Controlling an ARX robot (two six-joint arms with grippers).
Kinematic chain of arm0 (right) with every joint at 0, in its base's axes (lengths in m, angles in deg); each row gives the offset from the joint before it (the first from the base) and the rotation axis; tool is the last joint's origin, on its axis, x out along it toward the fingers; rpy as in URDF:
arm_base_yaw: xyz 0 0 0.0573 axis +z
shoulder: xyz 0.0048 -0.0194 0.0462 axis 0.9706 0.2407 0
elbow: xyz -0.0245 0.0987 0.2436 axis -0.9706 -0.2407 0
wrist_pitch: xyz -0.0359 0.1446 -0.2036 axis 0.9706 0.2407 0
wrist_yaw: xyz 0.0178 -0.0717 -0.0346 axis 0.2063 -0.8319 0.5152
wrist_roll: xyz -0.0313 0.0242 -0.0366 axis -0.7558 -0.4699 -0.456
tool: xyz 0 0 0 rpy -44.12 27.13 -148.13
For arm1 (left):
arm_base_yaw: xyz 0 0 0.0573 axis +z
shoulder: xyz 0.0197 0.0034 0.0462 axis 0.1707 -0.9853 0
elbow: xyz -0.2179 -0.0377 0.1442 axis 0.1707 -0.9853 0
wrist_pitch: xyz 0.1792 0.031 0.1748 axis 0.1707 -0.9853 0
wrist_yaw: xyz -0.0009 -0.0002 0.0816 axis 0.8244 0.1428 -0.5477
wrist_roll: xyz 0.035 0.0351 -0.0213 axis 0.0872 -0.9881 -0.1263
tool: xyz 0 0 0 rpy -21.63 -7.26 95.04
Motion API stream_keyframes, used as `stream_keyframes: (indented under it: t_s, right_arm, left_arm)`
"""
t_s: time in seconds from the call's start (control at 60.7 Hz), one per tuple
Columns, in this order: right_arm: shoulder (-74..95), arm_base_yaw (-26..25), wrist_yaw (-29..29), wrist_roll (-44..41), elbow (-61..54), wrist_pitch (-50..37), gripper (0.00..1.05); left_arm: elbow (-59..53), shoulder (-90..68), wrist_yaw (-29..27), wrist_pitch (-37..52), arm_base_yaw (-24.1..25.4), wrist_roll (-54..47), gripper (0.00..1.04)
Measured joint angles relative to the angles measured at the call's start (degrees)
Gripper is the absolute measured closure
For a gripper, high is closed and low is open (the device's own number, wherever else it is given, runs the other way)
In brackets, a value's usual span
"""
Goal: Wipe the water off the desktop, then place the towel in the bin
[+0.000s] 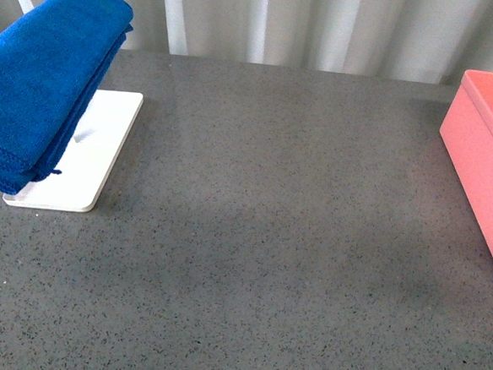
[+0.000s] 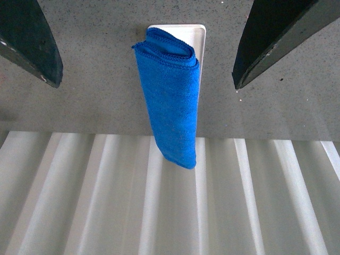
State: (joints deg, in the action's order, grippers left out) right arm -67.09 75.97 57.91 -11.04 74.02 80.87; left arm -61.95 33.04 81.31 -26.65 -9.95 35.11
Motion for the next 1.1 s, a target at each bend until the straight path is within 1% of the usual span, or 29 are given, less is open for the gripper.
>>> stream_keyframes:
  t_s: [1.103]
  right_arm:
    - [0.0, 0.0, 0.0, 0.0, 0.0, 0.0, 0.07]
  left_arm:
    - [0.0, 0.0, 0.0, 0.0, 0.0, 0.0, 0.07]
